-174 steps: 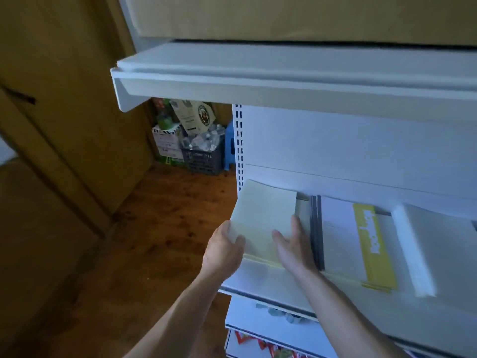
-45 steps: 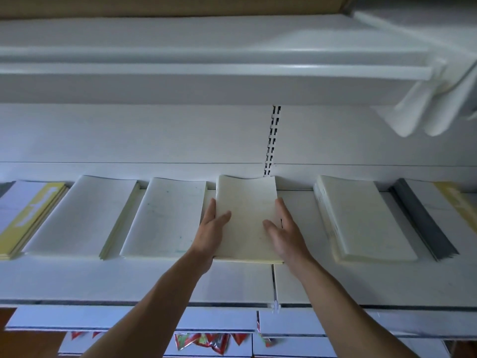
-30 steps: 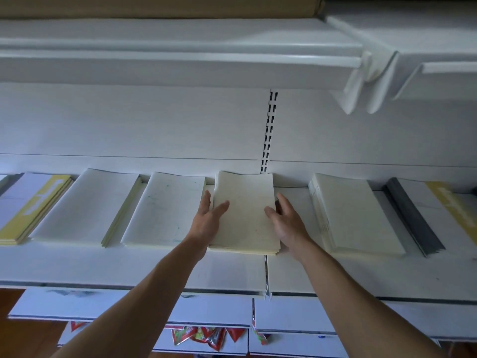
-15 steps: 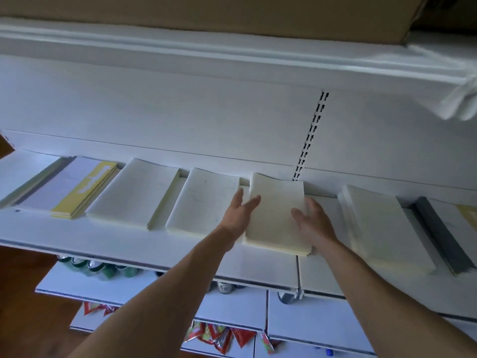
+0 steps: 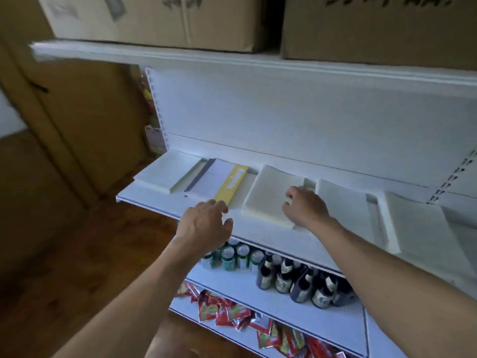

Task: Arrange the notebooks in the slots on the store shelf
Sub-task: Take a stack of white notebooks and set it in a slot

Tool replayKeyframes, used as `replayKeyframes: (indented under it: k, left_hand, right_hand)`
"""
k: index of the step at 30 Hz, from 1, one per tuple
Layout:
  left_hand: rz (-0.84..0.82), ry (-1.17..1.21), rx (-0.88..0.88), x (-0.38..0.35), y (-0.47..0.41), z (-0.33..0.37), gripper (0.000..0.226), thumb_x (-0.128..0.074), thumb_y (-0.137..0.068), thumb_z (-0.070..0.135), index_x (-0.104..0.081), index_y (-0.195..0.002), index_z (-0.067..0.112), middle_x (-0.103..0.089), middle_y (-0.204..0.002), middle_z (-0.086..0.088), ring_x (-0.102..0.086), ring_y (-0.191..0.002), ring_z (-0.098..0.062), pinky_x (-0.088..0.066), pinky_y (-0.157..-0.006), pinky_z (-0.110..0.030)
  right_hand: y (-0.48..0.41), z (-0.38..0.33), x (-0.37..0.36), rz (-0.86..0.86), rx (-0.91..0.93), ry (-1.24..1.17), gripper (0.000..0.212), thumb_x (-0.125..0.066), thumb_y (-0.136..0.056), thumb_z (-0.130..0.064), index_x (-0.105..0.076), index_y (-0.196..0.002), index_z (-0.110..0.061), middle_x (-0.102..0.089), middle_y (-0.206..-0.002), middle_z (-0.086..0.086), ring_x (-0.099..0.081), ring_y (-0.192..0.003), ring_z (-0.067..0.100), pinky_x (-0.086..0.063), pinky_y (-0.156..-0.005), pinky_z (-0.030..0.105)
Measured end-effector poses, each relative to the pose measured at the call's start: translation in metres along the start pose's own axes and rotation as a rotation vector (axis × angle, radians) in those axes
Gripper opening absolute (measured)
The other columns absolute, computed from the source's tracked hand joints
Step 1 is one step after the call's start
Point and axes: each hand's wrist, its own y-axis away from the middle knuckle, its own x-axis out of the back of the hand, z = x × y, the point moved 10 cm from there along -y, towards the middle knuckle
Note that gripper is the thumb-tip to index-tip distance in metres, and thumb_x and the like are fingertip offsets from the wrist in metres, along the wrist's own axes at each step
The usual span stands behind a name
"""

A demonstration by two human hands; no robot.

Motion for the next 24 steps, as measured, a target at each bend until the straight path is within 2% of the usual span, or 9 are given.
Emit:
replayKeyframes:
  k: [4, 7, 9, 12, 16, 20, 24]
  left_hand:
    - [0.016, 0.027, 0.131, 0.013, 0.018, -0.089, 0.031, -0.047, -0.095, 0.042, -0.058, -0.118, 0.025, -0.064, -0.111, 0.005, -0.058, -0.094, -0.017, -0.052, -0.079, -0.031]
    - [0.036, 0.055, 0.197, 0.013, 0.022, -0.135, 0.027, -0.048, -0.094, 0.042, -0.06, -0.113, 0.026, -0.064, -0.105, 0.007, -0.056, -0.087, -0.013, -0.048, -0.068, -0.026]
    - [0.028, 0.056, 0.233, 0.01, 0.018, -0.159, 0.028, -0.049, -0.094, 0.042, -0.06, -0.115, 0.026, -0.064, -0.106, 0.009, -0.055, -0.088, -0.01, -0.046, -0.066, -0.023]
    - [-0.004, 0.051, 0.277, 0.006, 0.0, -0.192, 0.027, -0.048, -0.094, 0.042, -0.061, -0.112, 0.026, -0.064, -0.105, 0.009, -0.058, -0.091, -0.011, -0.052, -0.073, -0.027]
    - [-0.019, 0.063, 0.295, 0.002, -0.049, -0.227, 0.037, -0.046, -0.095, 0.043, -0.056, -0.128, 0.027, -0.06, -0.128, 0.008, -0.058, -0.113, -0.014, -0.05, -0.091, -0.029]
    - [-0.059, 0.126, 0.318, -0.009, -0.103, -0.259, 0.047, -0.047, -0.096, 0.045, -0.047, -0.139, 0.026, -0.049, -0.144, 0.006, -0.049, -0.129, -0.015, -0.045, -0.103, -0.032]
    - [-0.026, 0.214, 0.391, -0.013, -0.14, -0.289, 0.053, -0.049, -0.097, 0.04, -0.039, -0.146, 0.021, -0.041, -0.15, 0.001, -0.038, -0.138, -0.018, -0.038, -0.109, -0.036]
  right_hand:
    - [-0.019, -0.092, -0.035, -0.053, 0.092, -0.02, 0.035, -0.047, -0.09, -0.028, -0.054, -0.121, -0.015, -0.053, -0.129, 0.005, -0.052, -0.114, 0.028, -0.044, -0.087, 0.034]
    - [-0.036, -0.149, -0.056, -0.088, 0.151, -0.077, 0.038, -0.049, -0.091, -0.03, -0.052, -0.127, -0.018, -0.051, -0.134, 0.004, -0.051, -0.117, 0.027, -0.043, -0.09, 0.034]
    - [-0.05, -0.181, -0.069, -0.117, 0.193, -0.115, 0.039, -0.049, -0.093, -0.031, -0.05, -0.13, -0.017, -0.05, -0.135, 0.005, -0.051, -0.118, 0.027, -0.042, -0.091, 0.034]
    - [-0.076, -0.217, -0.088, -0.155, 0.221, -0.178, 0.042, -0.048, -0.094, -0.031, -0.048, -0.133, -0.016, -0.05, -0.136, 0.006, -0.051, -0.119, 0.026, -0.043, -0.093, 0.035]
    - [-0.121, -0.247, -0.108, -0.164, 0.194, -0.277, 0.045, -0.047, -0.094, -0.029, -0.047, -0.137, -0.016, -0.047, -0.144, 0.004, -0.047, -0.127, 0.025, -0.04, -0.1, 0.034]
    - [-0.159, -0.275, -0.125, -0.169, 0.142, -0.377, 0.049, -0.047, -0.095, -0.029, -0.041, -0.143, -0.019, -0.036, -0.151, 0.001, -0.045, -0.129, 0.023, -0.039, -0.101, 0.033]
    - [-0.177, -0.293, -0.157, -0.216, 0.077, -0.293, 0.056, -0.045, -0.095, -0.033, -0.033, -0.147, -0.017, -0.018, -0.159, 0.003, -0.028, -0.142, 0.023, -0.034, -0.109, 0.038]
